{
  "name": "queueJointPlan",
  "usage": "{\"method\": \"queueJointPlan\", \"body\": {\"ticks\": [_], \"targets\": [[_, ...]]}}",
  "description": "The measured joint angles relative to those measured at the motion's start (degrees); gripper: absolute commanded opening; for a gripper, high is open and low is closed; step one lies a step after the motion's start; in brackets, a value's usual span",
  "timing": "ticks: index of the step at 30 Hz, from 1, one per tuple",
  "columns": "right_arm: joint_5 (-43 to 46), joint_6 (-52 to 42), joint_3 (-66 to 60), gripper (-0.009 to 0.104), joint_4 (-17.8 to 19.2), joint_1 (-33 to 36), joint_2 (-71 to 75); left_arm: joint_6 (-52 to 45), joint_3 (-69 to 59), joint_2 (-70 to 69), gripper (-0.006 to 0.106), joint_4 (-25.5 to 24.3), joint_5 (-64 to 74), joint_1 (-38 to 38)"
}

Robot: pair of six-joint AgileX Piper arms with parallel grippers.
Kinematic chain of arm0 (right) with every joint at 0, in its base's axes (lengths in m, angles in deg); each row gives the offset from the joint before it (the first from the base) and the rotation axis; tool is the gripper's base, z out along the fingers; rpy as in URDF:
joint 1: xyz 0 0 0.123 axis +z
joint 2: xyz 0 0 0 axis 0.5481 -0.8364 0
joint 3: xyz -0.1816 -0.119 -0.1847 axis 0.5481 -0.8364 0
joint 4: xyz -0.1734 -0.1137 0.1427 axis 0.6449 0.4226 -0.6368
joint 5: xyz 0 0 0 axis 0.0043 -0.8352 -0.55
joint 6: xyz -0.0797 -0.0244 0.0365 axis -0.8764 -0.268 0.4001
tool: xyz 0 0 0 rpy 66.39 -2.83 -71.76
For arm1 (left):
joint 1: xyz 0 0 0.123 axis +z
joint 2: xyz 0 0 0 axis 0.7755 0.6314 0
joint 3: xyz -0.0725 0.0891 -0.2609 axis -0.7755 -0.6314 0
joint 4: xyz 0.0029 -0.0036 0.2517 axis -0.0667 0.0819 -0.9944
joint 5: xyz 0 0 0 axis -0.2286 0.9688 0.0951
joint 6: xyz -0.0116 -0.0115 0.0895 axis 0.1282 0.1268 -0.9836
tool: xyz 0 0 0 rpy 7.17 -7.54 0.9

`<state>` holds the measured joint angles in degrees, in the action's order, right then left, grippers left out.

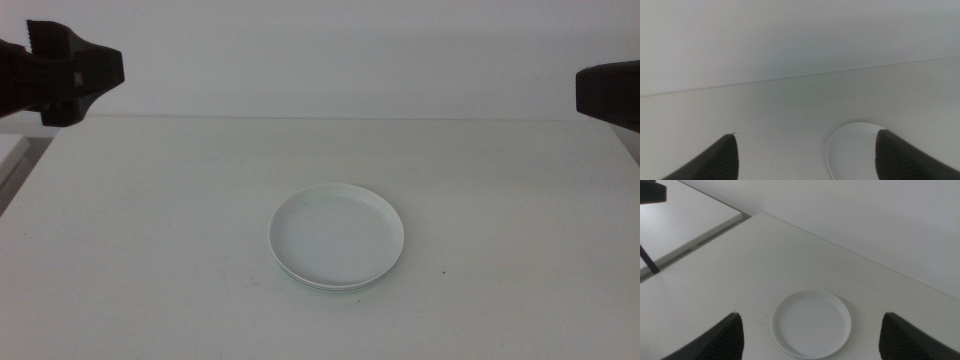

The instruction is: Stack the three bowls on top of each other.

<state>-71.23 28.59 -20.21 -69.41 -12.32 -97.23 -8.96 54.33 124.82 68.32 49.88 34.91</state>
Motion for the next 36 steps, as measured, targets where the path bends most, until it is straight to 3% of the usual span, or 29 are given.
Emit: {"method": "queueJointPlan", "body": {"ticks": [4, 10, 17, 24, 30, 36], "targets": [[1.39, 0.15, -0.09, 0.092, 3.39, 0.00, 0.00, 0.00, 0.00, 0.00, 0.094, -0.40, 0.00, 0.00], [11.59, 0.15, -0.09, 0.092, 11.49, 0.00, 0.00, 0.00, -0.25, -0.34, 0.094, -5.37, 0.23, 0.00], [16.98, 0.15, -2.60, 0.092, 11.26, -0.48, 0.00, 0.11, -7.39, -5.91, 0.094, -1.78, -6.25, 1.04], [22.57, 0.15, -14.22, 0.092, 5.16, -10.25, 1.97, 0.11, -25.10, -15.57, 0.094, -1.10, -16.90, 6.86], [27.35, 0.15, -27.03, 0.092, 8.97, -19.64, 10.62, 0.11, -37.41, -28.51, 0.094, -1.10, -18.63, 9.26], [30.24, 0.15, -45.13, 0.092, 12.59, -20.36, 26.02, 0.11, -47.77, -43.15, 0.094, -0.98, -19.11, 9.62]]}}
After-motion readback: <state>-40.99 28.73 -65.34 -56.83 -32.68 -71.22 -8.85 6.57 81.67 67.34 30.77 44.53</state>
